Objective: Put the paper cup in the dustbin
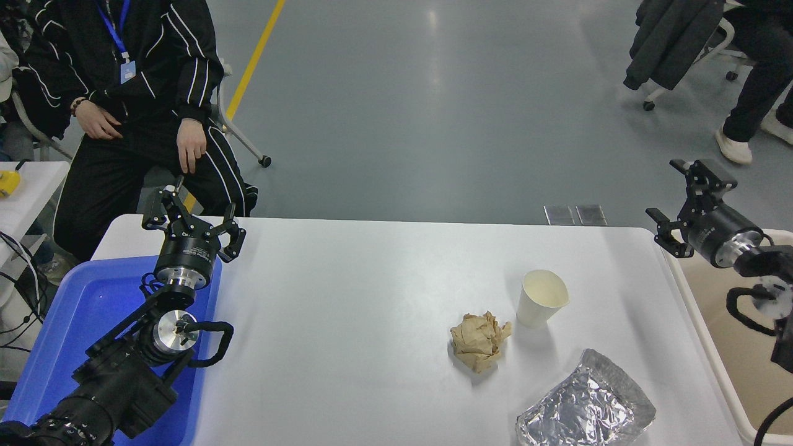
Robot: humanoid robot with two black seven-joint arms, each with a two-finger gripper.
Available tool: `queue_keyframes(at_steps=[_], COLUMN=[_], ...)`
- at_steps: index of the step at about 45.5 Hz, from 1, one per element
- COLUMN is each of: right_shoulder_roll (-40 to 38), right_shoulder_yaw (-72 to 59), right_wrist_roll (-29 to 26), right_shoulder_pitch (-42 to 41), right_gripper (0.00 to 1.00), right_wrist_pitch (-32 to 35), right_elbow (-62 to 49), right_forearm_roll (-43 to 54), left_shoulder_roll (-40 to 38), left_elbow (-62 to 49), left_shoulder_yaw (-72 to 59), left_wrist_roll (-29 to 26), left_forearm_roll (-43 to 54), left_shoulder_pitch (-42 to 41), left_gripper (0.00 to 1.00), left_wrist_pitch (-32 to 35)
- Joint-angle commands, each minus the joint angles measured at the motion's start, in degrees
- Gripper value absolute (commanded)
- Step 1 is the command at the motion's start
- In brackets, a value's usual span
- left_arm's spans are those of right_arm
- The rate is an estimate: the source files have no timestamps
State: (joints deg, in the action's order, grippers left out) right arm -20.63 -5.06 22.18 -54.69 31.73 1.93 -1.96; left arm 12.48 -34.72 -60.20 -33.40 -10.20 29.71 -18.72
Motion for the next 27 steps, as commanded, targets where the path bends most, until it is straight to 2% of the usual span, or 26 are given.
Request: queue_keyframes(at_steps=[1,7,13,18,27], right_shoulder_roll=[0.2,0.4,1.5,3.8,7.8], right_shoulder_yaw=[-25.6,-33.6,-34.5,-34.7,-35.0], right_wrist_roll=[0.2,4.2,8.5,8.7,8.6], right_shoulder_pitch=[-7.2,-12.0,-17.5,-20.6,-21.3], right_gripper=[1.00,1.00,1.00,1.00,1.00], right_wrist_pitch=[0.6,1.9,6.4,6.8,6.8], right_elbow=[-0.2,0.2,0.4,0.4,0.1], right_forearm_roll=[4.1,11.9,18.2,18.7,19.1], left_shoulder_roll=[0.0,0.0,0.0,0.0,0.0], left_elbow=[0.0,0.0,0.0,0.0,0.0], left_shoulder_yaw=[0.0,0.0,0.0,0.0,0.0], left_wrist_roll=[0.0,0.0,0.0,0.0,0.0], left_forearm_roll=[0.0,0.0,0.0,0.0,0.0], left_shoulder_pitch=[0.0,0.0,0.0,0.0,0.0], left_gripper=[1.00,1.00,1.00,1.00,1.00], left_wrist_pitch=[0.0,0.0,0.0,0.1,0.0])
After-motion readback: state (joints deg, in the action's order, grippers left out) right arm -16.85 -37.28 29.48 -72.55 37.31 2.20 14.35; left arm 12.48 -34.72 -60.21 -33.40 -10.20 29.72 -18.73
